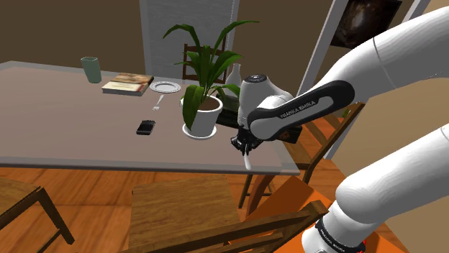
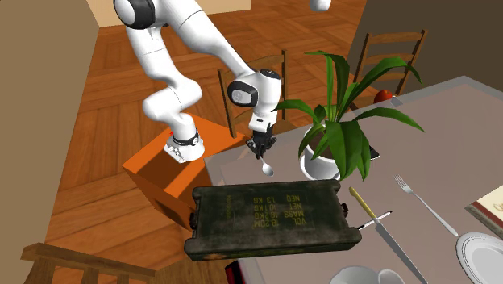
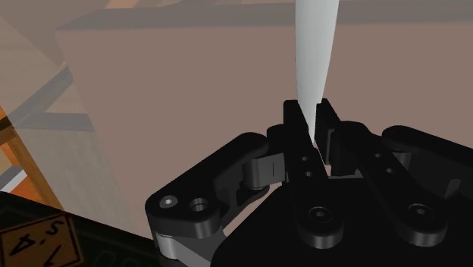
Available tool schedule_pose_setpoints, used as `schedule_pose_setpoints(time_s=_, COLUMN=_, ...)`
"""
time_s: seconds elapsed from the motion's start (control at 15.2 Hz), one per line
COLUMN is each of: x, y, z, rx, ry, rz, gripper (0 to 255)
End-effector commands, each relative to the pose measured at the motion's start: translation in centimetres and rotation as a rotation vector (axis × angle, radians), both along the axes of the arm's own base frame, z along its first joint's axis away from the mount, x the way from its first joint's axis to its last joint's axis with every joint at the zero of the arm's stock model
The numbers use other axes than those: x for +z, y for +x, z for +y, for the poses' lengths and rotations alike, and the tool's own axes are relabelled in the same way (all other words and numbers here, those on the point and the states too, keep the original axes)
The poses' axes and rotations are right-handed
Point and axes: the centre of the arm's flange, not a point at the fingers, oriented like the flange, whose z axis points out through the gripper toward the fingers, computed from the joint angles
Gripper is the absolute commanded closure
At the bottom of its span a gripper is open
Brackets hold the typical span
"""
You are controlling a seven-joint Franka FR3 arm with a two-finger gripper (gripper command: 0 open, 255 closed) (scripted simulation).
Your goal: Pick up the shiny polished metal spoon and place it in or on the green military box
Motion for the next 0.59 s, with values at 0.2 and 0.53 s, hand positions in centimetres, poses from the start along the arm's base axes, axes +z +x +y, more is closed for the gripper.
schedule_pose_setpoints(time_s=0.2, x=1.5, y=0.0, z=0.1, rx=-0.001, ry=0.000, rz=0.003, gripper=255)
schedule_pose_setpoints(time_s=0.53, x=4.1, y=0.0, z=0.1, rx=-0.001, ry=0.000, rz=0.003, gripper=255)
